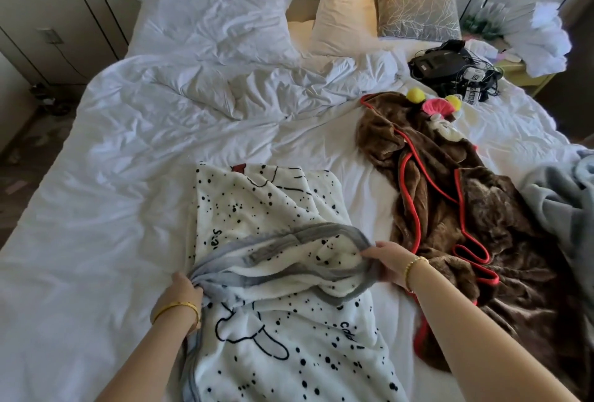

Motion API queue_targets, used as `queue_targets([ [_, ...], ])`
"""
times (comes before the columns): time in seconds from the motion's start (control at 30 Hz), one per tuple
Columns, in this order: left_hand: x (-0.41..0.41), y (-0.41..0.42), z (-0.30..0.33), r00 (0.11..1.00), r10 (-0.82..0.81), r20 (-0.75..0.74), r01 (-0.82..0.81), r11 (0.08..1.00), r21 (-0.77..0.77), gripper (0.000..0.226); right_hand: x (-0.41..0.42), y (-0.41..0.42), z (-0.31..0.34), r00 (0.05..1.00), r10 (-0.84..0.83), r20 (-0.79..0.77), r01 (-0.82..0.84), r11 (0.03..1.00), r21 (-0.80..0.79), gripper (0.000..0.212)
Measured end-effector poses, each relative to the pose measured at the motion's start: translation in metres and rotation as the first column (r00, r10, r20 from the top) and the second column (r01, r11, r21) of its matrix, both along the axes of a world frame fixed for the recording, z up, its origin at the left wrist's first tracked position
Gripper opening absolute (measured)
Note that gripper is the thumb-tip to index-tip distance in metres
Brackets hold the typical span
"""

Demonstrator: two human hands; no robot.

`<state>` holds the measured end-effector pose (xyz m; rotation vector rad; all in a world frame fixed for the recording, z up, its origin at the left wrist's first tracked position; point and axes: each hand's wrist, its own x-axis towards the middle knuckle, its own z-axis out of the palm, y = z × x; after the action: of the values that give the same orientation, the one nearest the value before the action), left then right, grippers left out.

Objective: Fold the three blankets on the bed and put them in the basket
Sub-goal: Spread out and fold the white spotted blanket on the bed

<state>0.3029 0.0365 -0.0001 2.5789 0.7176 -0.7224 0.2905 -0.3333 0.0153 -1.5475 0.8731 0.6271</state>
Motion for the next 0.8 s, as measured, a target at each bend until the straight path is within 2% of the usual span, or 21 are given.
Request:
queue_targets([
  [0.03, 0.0, -0.002, 0.004, 0.998, 0.015, -0.055, -0.016, 1.0, -0.022, 0.04, 0.001, 0.007, 0.003, 0.983, 0.143, -0.112, -0.158, 0.978, -0.138, 0.018],
  [0.1, 0.003, -0.013, 0.019, 0.995, 0.022, -0.094, -0.029, 0.997, -0.077, 0.04, 0.004, 0.027, 0.016, 0.887, 0.331, -0.322, -0.413, 0.881, -0.23, 0.024],
  [0.17, 0.018, -0.029, 0.049, 0.994, 0.11, -0.026, -0.113, 0.962, -0.247, 0.038, 0.017, 0.052, 0.042, 0.824, 0.466, -0.323, -0.547, 0.803, -0.238, 0.039],
  [0.2, 0.032, -0.037, 0.07, 0.967, 0.257, -0.004, -0.234, 0.875, -0.425, 0.038, 0.033, 0.064, 0.061, 0.891, 0.408, -0.199, -0.447, 0.864, -0.231, 0.035],
  [0.23, 0.05, -0.043, 0.095, 0.898, 0.437, -0.042, -0.363, 0.686, -0.63, 0.037, 0.052, 0.072, 0.085, 0.99, 0.141, -0.024, -0.142, 0.983, -0.114, 0.021],
  [0.27, 0.071, -0.048, 0.121, 0.791, 0.598, -0.127, -0.443, 0.418, -0.793, 0.035, 0.072, 0.078, 0.112, 0.97, -0.224, 0.096, 0.215, 0.972, 0.098, 0.013],
  [0.3, 0.09, -0.049, 0.149, 0.692, 0.702, -0.169, -0.42, 0.2, -0.885, 0.034, 0.089, 0.082, 0.142, 0.842, -0.521, 0.136, 0.466, 0.832, 0.301, 0.017],
  [0.33, 0.109, -0.049, 0.175, 0.617, 0.775, -0.136, -0.331, 0.099, -0.938, 0.032, 0.107, 0.08, 0.17, 0.72, -0.65, 0.243, 0.534, 0.743, 0.403, 0.018],
  [0.37, 0.123, -0.048, 0.201, 0.561, 0.828, -0.021, -0.213, 0.12, -0.97, 0.029, 0.119, 0.079, 0.202, 0.618, -0.671, 0.41, 0.546, 0.742, 0.39, 0.016],
  [0.4, 0.133, -0.046, 0.225, 0.5, 0.845, 0.188, -0.127, 0.287, -0.95, 0.028, 0.13, 0.076, 0.232, 0.569, -0.574, 0.589, 0.548, 0.799, 0.249, 0.026],
  [0.43, 0.141, -0.04, 0.243, 0.447, 0.788, 0.424, -0.098, 0.514, -0.852, 0.029, 0.138, 0.069, 0.251, 0.53, -0.463, 0.711, 0.561, 0.82, 0.115, 0.04],
  [0.47, 0.148, -0.035, 0.256, 0.438, 0.678, 0.59, -0.11, 0.692, -0.713, 0.032, 0.144, 0.059, 0.265, 0.555, -0.391, 0.734, 0.545, 0.838, 0.035, 0.044],
  [0.5, 0.152, -0.031, 0.264, 0.492, 0.587, 0.643, -0.125, 0.778, -0.615, 0.036, 0.147, 0.053, 0.276, 0.627, -0.352, 0.695, 0.499, 0.867, -0.01, 0.037],
  [0.53, 0.158, -0.029, 0.27, 0.601, 0.528, 0.6, -0.129, 0.805, -0.58, 0.038, 0.149, 0.048, 0.283, 0.743, -0.264, 0.615, 0.388, 0.918, -0.075, 0.024],
  [0.57, 0.161, -0.03, 0.278, 0.705, 0.523, 0.479, -0.122, 0.755, -0.645, 0.039, 0.148, 0.045, 0.288, 0.839, -0.181, 0.514, 0.278, 0.954, -0.117, 0.015],
  [0.6, 0.162, -0.031, 0.284, 0.777, 0.518, 0.358, -0.122, 0.682, -0.721, 0.037, 0.148, 0.042, 0.288, 0.877, -0.135, 0.462, 0.223, 0.964, -0.142, 0.018],
  [0.63, 0.163, -0.031, 0.287, 0.783, 0.528, 0.329, -0.12, 0.647, -0.753, 0.034, 0.148, 0.039, 0.286, 0.882, -0.114, 0.457, 0.217, 0.96, -0.179, 0.025],
  [0.67, 0.166, -0.031, 0.286, 0.749, 0.528, 0.4, -0.089, 0.678, -0.729, 0.033, 0.147, 0.036, 0.283, 0.859, -0.158, 0.487, 0.273, 0.946, -0.174, 0.031],
  [0.73, 0.165, -0.025, 0.273, 0.611, 0.487, 0.624, -0.087, 0.825, -0.558, 0.034, 0.141, 0.03, 0.262, 0.816, -0.31, 0.488, 0.417, 0.901, -0.124, 0.032],
  [0.77, 0.16, -0.021, 0.259, 0.634, 0.395, 0.665, -0.1, 0.894, -0.437, 0.034, 0.134, 0.03, 0.244, 0.846, -0.335, 0.414, 0.418, 0.9, -0.125, 0.027],
  [0.8, 0.153, -0.022, 0.24, 0.749, 0.253, 0.612, -0.068, 0.949, -0.309, 0.033, 0.123, 0.034, 0.225, 0.912, -0.303, 0.275, 0.349, 0.927, -0.138, 0.019],
])
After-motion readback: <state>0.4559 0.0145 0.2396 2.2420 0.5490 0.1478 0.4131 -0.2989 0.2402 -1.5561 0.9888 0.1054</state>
